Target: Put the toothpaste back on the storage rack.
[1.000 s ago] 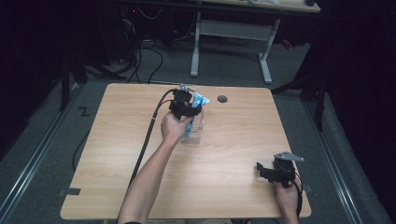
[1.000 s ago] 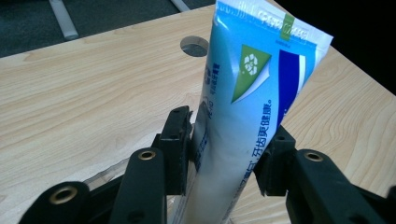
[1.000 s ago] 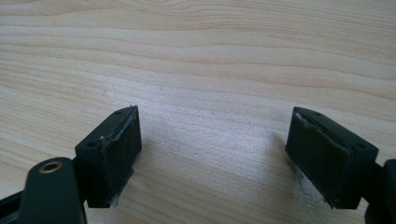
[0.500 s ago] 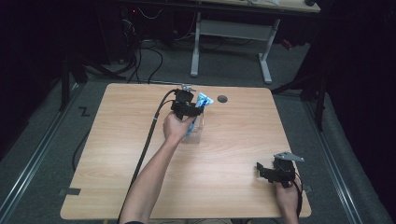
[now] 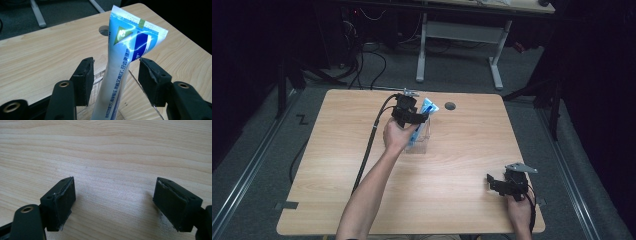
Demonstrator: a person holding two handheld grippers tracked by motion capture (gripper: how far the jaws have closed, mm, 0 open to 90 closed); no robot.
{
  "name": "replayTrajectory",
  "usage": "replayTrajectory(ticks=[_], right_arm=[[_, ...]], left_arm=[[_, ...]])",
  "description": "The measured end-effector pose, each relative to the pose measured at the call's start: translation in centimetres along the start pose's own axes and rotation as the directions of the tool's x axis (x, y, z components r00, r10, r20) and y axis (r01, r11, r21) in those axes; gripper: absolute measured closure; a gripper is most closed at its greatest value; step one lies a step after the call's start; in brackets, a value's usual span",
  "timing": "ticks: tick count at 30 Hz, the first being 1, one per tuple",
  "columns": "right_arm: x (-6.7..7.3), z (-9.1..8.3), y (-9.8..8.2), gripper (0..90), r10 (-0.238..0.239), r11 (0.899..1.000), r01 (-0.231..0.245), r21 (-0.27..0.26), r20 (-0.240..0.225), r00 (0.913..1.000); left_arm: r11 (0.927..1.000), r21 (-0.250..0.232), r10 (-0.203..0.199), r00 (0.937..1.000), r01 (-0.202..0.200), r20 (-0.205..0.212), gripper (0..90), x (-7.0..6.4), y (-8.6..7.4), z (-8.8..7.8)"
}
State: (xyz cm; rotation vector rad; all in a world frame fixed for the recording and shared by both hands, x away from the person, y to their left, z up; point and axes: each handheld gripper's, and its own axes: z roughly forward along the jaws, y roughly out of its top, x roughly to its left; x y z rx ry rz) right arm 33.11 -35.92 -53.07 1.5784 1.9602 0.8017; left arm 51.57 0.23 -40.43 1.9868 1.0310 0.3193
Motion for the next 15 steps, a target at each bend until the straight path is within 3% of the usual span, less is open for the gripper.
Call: replayTrajectory(ticks=[15], right_arm=[[0.0, 0.0, 0.0, 18.0, 0.000, 1.000, 0.000, 0.000, 0.000, 1.0000]], left_arm=[[0.9984, -0.054, 0.016, 0.9995, -0.018, -0.025, 44.1, 1.0, -0.1, -3.3]])
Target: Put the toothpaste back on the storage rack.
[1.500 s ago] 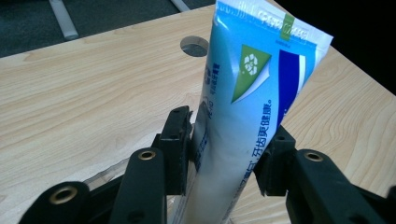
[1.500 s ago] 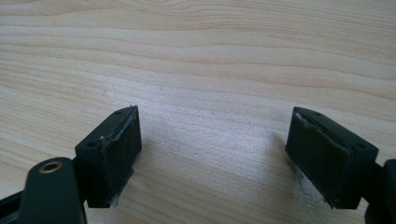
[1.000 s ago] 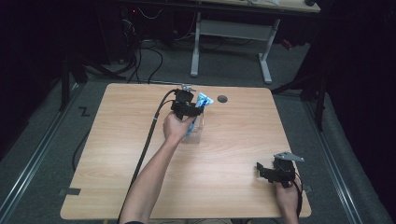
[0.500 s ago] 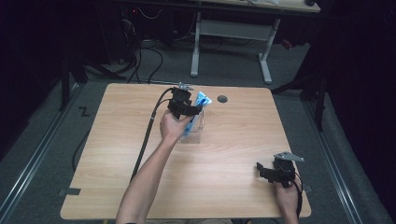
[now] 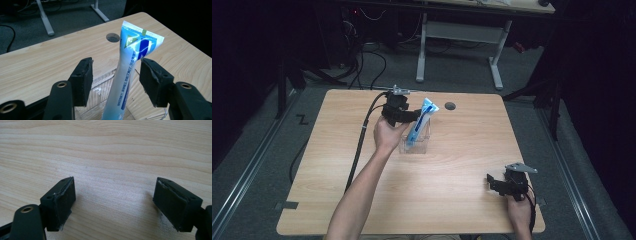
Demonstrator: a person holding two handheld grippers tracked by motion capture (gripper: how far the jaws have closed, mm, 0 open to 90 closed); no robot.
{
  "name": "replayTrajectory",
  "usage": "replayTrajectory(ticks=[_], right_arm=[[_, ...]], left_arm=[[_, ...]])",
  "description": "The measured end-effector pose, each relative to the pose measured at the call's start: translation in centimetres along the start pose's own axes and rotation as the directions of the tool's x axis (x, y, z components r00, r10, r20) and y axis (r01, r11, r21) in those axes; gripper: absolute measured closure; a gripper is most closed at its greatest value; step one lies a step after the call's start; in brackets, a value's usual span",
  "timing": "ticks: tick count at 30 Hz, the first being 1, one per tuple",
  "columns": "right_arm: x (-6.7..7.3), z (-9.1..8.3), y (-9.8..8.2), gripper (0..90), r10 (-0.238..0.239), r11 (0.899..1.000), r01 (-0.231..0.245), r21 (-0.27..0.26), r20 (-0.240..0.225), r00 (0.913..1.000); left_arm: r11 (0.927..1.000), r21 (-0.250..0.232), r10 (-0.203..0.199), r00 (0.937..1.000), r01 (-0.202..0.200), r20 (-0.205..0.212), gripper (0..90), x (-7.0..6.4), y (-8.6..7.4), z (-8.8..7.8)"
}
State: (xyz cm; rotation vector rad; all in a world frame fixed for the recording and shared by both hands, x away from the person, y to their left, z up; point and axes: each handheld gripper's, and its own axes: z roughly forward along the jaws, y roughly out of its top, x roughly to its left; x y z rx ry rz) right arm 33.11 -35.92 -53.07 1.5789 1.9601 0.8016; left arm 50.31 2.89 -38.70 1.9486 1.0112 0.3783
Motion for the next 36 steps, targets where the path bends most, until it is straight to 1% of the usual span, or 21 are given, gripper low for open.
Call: replayTrajectory(ticks=[3, 6, 10, 12, 17, 22, 30, 36], right_arm=[[0.0, 0.0, 0.0, 18.0, 0.000, 1.000, 0.000, 0.000, 0.000, 1.0000], [0.0, 0.0, 0.0, 18.0, 0.000, 1.000, 0.000, 0.000, 0.000, 1.0000], [0.0, 0.0, 0.0, 18.0, 0.000, 1.000, 0.000, 0.000, 0.000, 1.0000], [0.0, 0.0, 0.0, 18.0, 0.000, 1.000, 0.000, 0.000, 0.000, 1.0000], [0.0, 0.0, 0.0, 18.0, 0.000, 1.000, 0.000, 0.000, 0.000, 1.0000], [0.0, 0.0, 0.0, 18.0, 0.000, 1.000, 0.000, 0.000, 0.000, 1.0000], [0.0, 0.0, 0.0, 18.0, 0.000, 1.000, 0.000, 0.000, 0.000, 1.0000], [0.0, 0.0, 0.0, 18.0, 0.000, 1.000, 0.000, 0.000, 0.000, 1.0000]], left_arm=[[0.9999, -0.010, -0.009, 1.0000, 0.009, 0.004, 43.9, 0.3, -0.4, -0.6], [0.9999, -0.009, -0.008, 0.9999, 0.008, -0.007, 43.8, 0.7, -0.9, -1.1], [0.9999, -0.012, -0.006, 0.9999, 0.006, -0.014, 43.8, 0.9, -1.2, -1.6], [0.9999, -0.013, 0.000, 0.9997, 0.000, -0.024, 43.7, 1.1, -1.4, -1.9], [0.9994, -0.030, -0.017, 0.9996, 0.016, -0.022, 43.7, 1.4, -1.6, -2.8], [0.9996, -0.029, -0.002, 0.9994, 0.001, -0.036, 43.6, 1.5, -1.7, -3.6], [0.9989, -0.047, 0.000, 0.9988, -0.003, -0.049, 43.7, 1.7, -1.8, -4.9], [0.9982, -0.060, -0.004, 0.9973, -0.001, -0.073, 43.8, 2.0, -2.3, -5.7]])
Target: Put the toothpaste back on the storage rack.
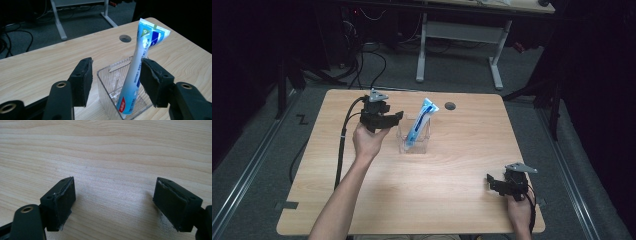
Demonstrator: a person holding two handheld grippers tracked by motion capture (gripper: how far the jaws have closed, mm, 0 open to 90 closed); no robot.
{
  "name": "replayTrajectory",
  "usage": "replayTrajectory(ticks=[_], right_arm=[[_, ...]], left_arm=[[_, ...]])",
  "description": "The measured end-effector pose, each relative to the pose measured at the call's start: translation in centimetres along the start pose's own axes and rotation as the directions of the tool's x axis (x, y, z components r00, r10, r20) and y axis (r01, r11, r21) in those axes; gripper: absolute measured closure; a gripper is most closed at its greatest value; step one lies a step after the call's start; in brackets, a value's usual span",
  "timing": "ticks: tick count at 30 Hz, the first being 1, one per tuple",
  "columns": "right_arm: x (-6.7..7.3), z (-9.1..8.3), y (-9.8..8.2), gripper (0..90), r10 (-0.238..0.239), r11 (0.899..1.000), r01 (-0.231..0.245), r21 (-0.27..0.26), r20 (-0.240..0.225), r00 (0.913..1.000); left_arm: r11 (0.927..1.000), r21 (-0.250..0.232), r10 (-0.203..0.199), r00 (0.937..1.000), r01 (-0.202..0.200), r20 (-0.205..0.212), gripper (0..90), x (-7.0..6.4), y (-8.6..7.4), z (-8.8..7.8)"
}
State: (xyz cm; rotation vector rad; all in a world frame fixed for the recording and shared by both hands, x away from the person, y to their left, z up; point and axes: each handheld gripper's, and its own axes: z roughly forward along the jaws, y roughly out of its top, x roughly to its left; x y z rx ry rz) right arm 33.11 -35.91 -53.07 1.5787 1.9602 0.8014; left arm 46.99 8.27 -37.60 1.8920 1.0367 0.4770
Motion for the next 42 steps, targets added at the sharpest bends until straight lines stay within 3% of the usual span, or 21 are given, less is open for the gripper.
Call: replayTrajectory(ticks=[17, 23, 34, 42], right_arm=[[0.0, 0.0, 0.0, 18.0, -0.001, 1.000, 0.001, -0.001, 0.000, 1.0000], [0.0, 0.0, 0.0, 18.0, 0.000, 1.000, 0.000, 0.000, 0.000, 1.0000], [0.0, 0.0, 0.0, 18.0, -0.001, 1.000, 0.001, -0.001, 0.000, 1.0000], [0.0, 0.0, 0.0, 18.0, -0.001, 1.000, 0.001, -0.001, 0.000, 1.0000]], left_arm=[[0.9982, -0.053, -0.030, 0.9984, 0.027, -0.049, 44.0, 1.1, -1.4, -2.2], [0.9989, -0.048, -0.009, 0.9968, 0.005, -0.080, 43.1, 1.5, -1.6, -2.8], [0.9986, -0.051, -0.014, 0.9963, 0.010, -0.085, 41.1, 1.8, -2.0, -4.0], [0.9977, -0.047, -0.053, 0.9948, 0.050, -0.087, 40.9, 2.4, -3.0, -4.7]])
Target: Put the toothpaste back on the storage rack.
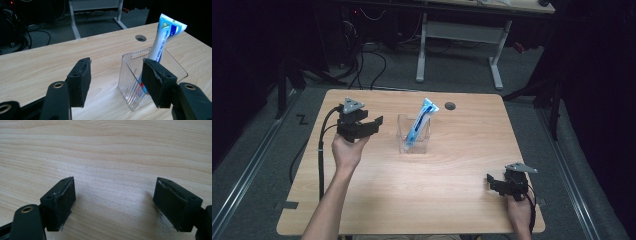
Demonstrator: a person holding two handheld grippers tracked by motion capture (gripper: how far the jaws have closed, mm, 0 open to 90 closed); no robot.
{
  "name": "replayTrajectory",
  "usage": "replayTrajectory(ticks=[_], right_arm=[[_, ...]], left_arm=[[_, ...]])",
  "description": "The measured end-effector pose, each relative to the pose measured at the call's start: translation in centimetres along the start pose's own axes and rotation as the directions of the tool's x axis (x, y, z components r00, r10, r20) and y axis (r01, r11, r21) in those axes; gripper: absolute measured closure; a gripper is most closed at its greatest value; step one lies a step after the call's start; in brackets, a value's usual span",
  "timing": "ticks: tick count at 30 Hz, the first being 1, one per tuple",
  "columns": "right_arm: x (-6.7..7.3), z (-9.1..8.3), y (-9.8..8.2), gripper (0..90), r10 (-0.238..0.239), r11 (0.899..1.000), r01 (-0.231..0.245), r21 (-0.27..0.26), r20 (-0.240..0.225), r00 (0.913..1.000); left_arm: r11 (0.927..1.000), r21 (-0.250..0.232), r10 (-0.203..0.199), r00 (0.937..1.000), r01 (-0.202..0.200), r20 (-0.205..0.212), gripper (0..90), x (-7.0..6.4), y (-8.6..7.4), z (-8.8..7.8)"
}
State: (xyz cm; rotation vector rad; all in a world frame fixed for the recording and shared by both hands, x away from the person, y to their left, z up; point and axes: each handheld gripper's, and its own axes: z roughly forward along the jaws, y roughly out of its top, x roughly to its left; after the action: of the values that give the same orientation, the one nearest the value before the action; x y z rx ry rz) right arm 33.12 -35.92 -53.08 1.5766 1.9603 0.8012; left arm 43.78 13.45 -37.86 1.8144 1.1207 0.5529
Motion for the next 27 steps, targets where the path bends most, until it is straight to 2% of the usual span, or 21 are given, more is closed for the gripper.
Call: replayTrajectory(ticks=[8, 20, 27], right_arm=[[0.0, 0.0, 0.0, 18.0, 0.001, 1.000, -0.001, 0.000, 0.000, 1.0000], [0.0, 0.0, 0.0, 18.0, 0.001, 1.000, -0.001, 0.000, 0.001, 1.0000], [0.0, 0.0, 0.0, 18.0, 0.001, 1.000, -0.001, 0.000, 0.001, 1.0000]], left_arm=[[0.9998, -0.014, 0.011, 0.9998, -0.011, -0.014, 40.6, 0.2, -0.3, -1.1], [0.9993, -0.027, -0.028, 0.9992, 0.028, -0.029, 40.1, 1.3, -1.6, -2.6], [0.9988, -0.036, -0.036, 0.9983, 0.034, -0.045, 40.5, 1.6, -2.4, -3.1]])
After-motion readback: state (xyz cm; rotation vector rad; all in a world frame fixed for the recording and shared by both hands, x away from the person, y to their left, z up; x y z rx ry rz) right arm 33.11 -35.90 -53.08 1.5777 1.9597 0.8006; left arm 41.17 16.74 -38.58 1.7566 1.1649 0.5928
